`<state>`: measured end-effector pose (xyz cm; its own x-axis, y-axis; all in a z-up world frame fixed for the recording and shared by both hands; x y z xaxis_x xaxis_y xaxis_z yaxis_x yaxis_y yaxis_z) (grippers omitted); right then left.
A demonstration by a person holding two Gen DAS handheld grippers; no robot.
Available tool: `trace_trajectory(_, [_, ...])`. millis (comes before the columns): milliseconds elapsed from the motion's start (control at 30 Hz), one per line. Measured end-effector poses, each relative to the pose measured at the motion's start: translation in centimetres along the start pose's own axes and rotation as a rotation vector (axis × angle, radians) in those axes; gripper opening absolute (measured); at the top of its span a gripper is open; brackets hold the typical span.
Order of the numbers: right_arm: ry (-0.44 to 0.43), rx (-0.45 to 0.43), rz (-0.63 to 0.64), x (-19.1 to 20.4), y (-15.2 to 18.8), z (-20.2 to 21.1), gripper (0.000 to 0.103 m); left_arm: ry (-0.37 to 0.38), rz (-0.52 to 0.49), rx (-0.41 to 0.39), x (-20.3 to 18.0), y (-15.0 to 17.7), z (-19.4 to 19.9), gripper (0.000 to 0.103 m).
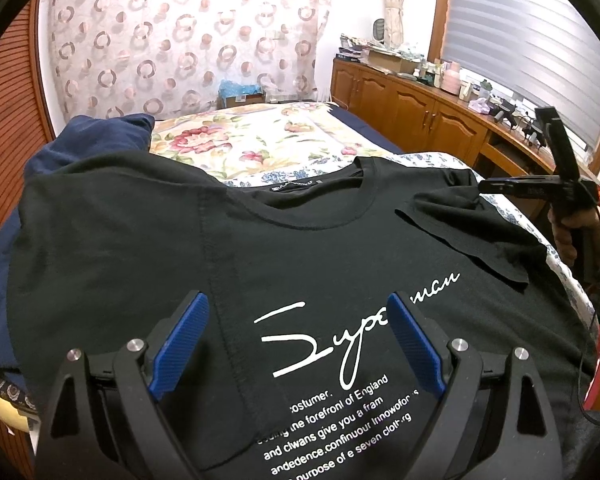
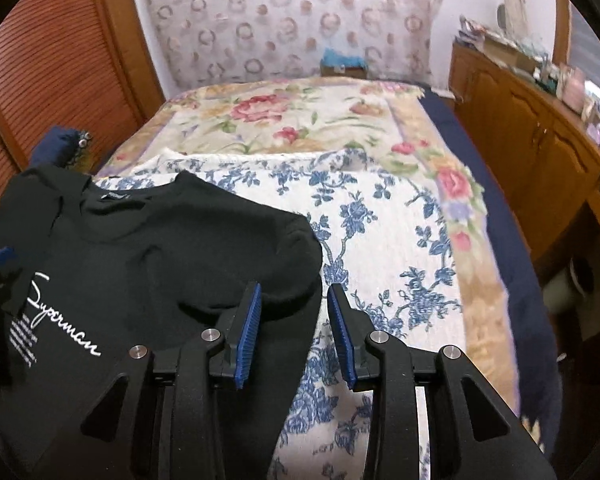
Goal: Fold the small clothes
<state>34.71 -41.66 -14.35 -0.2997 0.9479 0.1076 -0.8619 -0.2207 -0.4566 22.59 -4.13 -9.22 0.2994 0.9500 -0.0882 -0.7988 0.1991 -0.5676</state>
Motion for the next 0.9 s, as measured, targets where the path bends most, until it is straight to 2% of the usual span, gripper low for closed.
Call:
trace_trajectory(167, [-0.057, 0.009, -0.015, 0.4, -1.4, -1.4, 0.032, -0.008, 0.008, 0.006, 0.0, 0.0, 0.0, 0.091])
trace_trajectory(200, [-0.057, 0.015, -0.011, 0.4, -1.7, -1.7, 0.027, -0.01, 0.011, 0.008, 0.1, 0.0, 0.0, 0.091])
trace_trajectory(233, [-0.065, 0.016, 0.006, 0.5, -2.2, -1.9, 0.012, -0.011, 0.014, 0.009, 0.3, 0.0, -0.1, 0.091])
trace_trajectory(267, [-0.073, 0.012, 0.019, 0.8, -2.5, -2.0, 0.005, -0.012, 0.019, 0.01, 0.4, 0.1, -0.1, 0.091])
trace_trajectory(333, [-0.076, -0.008, 0.047, 1.2, -3.5, -1.8, 0.003, -0.014, 0.023, 0.013, 0.6, 0.2, -0.2, 0.091])
trace_trajectory(400, [-0.059, -0.028, 0.051, 1.3, -4.4, -1.4, 0.003, -0.015, 0.026, 0.014, 0.9, 0.2, -0.3, 0.091])
trace_trajectory(500, [-0.046, -0.112, 0.035, 1.0, -6.2, 0.2, 0.003, -0.016, 0.026, 0.014, 1.0, 0.2, -0.3, 0.091])
trace_trajectory(633, [0.025, -0.21, -0.021, -0.7, -8.0, 2.2, 0.003, -0.016, 0.026, 0.011, 0.9, 0.1, -0.3, 0.091])
trace_trajectory(733, [0.008, -0.201, -0.023, -1.1, -7.8, 2.8, 0.004, -0.019, 0.028, 0.003, 1.2, -0.1, -0.1, 0.091])
trace_trajectory(767, [0.013, -0.193, -0.021, -1.2, -7.5, 2.8, 0.011, -0.019, 0.029, 0.001, 1.2, -0.2, -0.1, 0.091])
trace_trajectory(900, [0.031, -0.146, 0.009, -0.5, -5.1, 2.9, 0.021, -0.015, 0.027, -0.003, 1.3, -0.2, -0.1, 0.091])
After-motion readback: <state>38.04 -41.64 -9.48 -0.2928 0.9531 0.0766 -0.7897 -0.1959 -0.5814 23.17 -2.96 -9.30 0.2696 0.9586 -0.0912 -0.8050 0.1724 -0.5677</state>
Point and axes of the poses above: each gripper's, at about its wrist camera, not at the fingertips, and z roughly against the way its jaws point, x to its left, y to its underside, the point moved 8 cm from there along -z, roughly the way its jaws point, and after that the axes turned 11 degrees about x, right-handed, at the moved point
